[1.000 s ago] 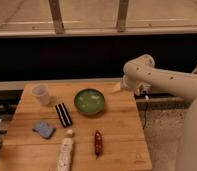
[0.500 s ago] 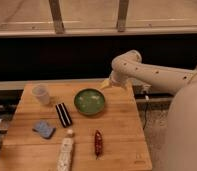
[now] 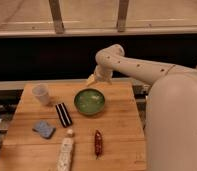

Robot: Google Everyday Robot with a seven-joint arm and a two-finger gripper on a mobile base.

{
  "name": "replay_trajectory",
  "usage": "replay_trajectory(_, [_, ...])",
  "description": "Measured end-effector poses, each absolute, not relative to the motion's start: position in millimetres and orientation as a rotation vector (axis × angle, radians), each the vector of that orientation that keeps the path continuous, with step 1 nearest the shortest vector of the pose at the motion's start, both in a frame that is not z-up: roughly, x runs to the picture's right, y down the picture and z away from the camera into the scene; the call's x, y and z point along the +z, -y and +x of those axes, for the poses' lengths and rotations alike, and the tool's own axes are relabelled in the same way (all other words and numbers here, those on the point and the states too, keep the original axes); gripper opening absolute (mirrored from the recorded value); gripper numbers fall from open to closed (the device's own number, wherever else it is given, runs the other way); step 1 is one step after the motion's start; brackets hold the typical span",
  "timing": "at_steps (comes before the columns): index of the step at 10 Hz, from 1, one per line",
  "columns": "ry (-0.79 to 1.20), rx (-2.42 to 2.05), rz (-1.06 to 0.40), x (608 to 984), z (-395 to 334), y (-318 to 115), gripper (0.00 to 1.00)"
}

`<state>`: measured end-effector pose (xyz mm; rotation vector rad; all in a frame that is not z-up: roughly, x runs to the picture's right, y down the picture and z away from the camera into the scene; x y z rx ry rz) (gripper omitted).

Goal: Move the arm in a circular motion

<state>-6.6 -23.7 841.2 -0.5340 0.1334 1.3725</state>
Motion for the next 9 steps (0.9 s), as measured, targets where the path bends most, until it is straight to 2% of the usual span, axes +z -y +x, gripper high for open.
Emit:
replay_trajectory(1, [-0.127, 1.348, -0.547, 835.3, -15.1, 17.1, 0.8])
replay_trajectory(5, [-0.134, 1.211, -0.603, 778.6, -36.5, -61.6, 0.8])
replay_trajectory(7, [-0.168, 1.214, -0.594, 752.6, -9.5, -100.5, 0.8])
replay_trajectory(9, [-0.204, 1.261, -0.567, 741.4, 18.2, -117.6, 0.8])
